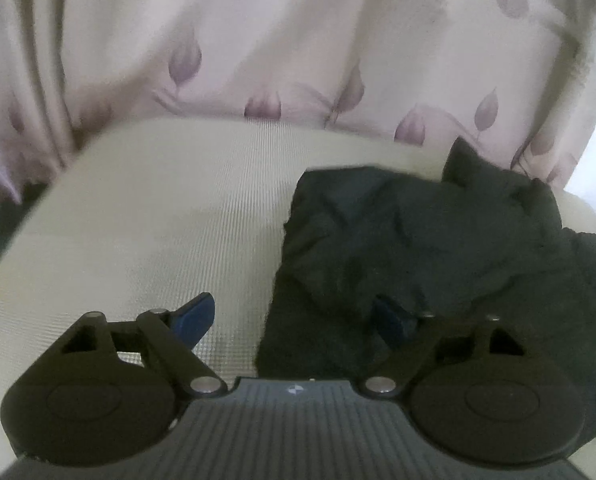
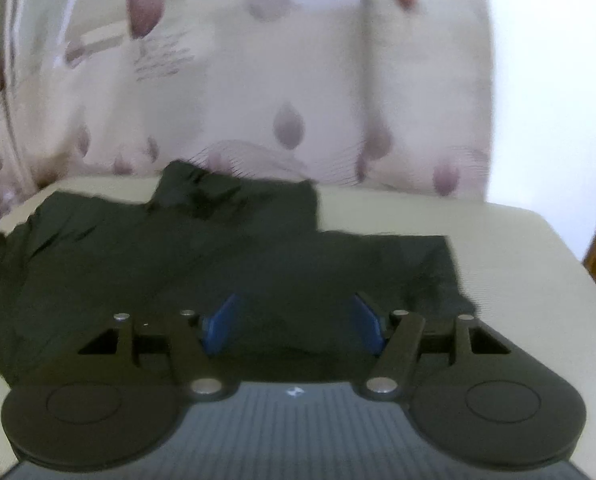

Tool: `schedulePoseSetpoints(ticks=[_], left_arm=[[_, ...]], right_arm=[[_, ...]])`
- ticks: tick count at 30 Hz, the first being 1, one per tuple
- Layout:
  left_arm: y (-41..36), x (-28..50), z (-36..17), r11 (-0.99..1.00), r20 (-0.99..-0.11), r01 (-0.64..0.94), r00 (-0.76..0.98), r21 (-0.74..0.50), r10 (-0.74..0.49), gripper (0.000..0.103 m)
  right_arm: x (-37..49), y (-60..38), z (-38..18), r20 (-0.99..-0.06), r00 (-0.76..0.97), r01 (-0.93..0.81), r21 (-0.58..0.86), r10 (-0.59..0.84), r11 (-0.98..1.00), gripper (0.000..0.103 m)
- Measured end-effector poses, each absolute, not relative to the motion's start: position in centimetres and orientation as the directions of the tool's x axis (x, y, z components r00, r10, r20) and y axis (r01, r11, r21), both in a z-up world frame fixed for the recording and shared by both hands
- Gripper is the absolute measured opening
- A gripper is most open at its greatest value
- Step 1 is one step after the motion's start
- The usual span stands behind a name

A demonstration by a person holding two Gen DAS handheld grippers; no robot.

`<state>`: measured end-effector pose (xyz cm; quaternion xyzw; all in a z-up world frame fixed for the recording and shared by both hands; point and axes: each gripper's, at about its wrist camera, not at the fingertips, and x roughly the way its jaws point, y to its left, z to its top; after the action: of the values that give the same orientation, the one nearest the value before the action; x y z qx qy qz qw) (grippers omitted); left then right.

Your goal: Fold large clothes

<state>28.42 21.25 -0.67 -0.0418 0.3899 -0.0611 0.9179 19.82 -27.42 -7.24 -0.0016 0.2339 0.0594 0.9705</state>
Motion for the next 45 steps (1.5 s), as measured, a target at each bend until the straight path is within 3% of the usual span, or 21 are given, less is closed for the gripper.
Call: schedulePoseSetpoints(ticks=[5,8,11,13,21,23,27,30,32,34,35,37,41,45], left_arm=[[23.0,31.4,-3.7,0.94,-0.75,0.221,0.568,-0.26,-0.34,0.078],[24.5,32.9,-4.9,0.886,-0.712,0.267,0.528,-0.38,-0.464,0.078],[24.9,33.6,-5.3,0.845,-0.684,0.345,0.498,-0.409,-0.534,0.078],[25.0,34.7,-5.5,0.813,-0.671,0.375,0.462,-0.444,-0.58,0.079],[20.6,37.8,-5.9,0.753,-0.677,0.503,0.377,-0.424,-0.632,0.085],[20.6,37.9,-6.1,0.756,-0.672,0.503,0.389,-0.418,-0.63,0.08],[22.7,37.1,-6.7,0.736,-0.631,0.45,0.388,-0.506,-0.671,0.054],[23.7,35.6,-6.9,0.728,-0.612,0.437,0.398,-0.529,-0.683,0.052],[23.6,34.9,-7.1,0.725,-0.609,0.437,0.398,-0.532,-0.686,0.052],[24.0,34.7,-7.0,0.717,-0.608,0.441,0.385,-0.54,-0.695,0.052],[24.3,34.6,-6.9,0.715,-0.608,0.444,0.381,-0.54,-0.697,0.052],[24.3,34.7,-6.7,0.713,-0.608,0.455,0.379,-0.534,-0.698,0.055],[24.1,34.5,-6.7,0.686,-0.603,0.527,0.356,-0.501,-0.714,0.075],[23.2,34.6,-7.1,0.618,-0.57,0.601,0.305,-0.506,-0.763,0.103]], right_arm=[[20.9,-26.1,-7.8,-0.476,0.873,-0.126,-0.01,0.106,0.992,0.064],[21.2,-26.3,-7.5,-0.474,0.874,-0.114,0.007,0.104,0.993,0.064],[21.0,-26.4,-7.3,-0.467,0.878,-0.103,0.025,0.103,0.994,0.065],[20.8,-26.5,-7.4,-0.464,0.88,-0.102,0.034,0.106,0.994,0.074],[21.7,-26.5,-9.4,-0.508,0.855,-0.078,0.072,0.103,0.994,0.075],[21.8,-26.8,-9.8,-0.508,0.854,-0.065,0.109,0.112,0.992,0.076],[20.1,-26.6,-8.8,-0.426,0.896,-0.071,0.135,0.122,0.988,0.077],[18.1,-25.3,-7.1,-0.341,0.921,-0.164,0.097,0.188,0.982,0.076],[17.1,-23.6,-6.1,-0.307,0.919,-0.252,0.03,0.249,0.967,0.059],[17.0,-21.5,-5.6,-0.334,0.906,-0.294,-0.057,0.259,0.954,0.03],[17.2,-20.8,-5.5,-0.345,0.897,-0.318,-0.073,0.275,0.945,0.028],[17.7,-19.3,-5.5,-0.359,0.886,-0.357,-0.12,0.295,0.926,0.024],[19.2,-16.9,-6.1,-0.394,0.859,-0.412,-0.153,0.327,0.898,0.024],[20.9,-15.9,-7.6,-0.456,0.841,-0.41,-0.19,0.29,0.892,0.024]])
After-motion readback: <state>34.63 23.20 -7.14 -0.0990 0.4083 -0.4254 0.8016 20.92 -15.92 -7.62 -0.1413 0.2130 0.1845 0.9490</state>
